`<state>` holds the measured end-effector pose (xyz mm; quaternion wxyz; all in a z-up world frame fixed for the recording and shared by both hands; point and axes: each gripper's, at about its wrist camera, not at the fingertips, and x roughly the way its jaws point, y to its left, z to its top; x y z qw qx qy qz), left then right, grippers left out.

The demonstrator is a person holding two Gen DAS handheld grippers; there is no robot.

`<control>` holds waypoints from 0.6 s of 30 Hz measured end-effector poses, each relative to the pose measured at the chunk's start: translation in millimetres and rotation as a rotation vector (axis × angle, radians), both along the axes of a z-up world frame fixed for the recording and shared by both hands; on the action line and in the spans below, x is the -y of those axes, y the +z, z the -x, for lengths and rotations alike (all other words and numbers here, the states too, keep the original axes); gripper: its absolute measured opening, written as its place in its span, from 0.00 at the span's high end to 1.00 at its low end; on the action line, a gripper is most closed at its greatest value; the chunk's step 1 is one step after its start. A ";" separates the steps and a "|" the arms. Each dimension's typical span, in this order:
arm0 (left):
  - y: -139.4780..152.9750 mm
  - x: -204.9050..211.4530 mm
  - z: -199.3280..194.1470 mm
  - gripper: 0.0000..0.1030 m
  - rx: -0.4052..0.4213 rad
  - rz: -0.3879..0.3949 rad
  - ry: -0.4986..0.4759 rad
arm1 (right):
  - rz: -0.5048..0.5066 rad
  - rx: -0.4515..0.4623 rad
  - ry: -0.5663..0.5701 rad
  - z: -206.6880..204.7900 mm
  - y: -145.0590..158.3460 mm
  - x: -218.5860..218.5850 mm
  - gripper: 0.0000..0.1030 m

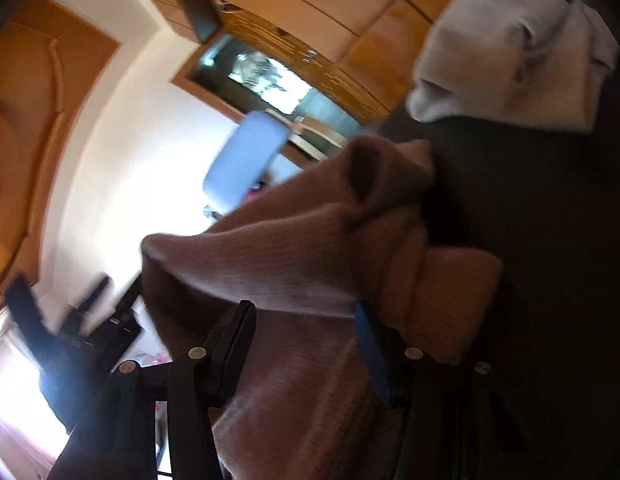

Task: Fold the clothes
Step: 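Swing the lifted pink sweater toward the left gripper with the right gripper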

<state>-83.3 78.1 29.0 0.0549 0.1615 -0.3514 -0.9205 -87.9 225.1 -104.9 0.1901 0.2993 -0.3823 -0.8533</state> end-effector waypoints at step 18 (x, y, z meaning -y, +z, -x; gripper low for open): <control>-29.2 53.5 42.1 0.18 0.225 -0.411 0.162 | -0.076 0.112 0.115 -149.2 36.6 47.3 0.84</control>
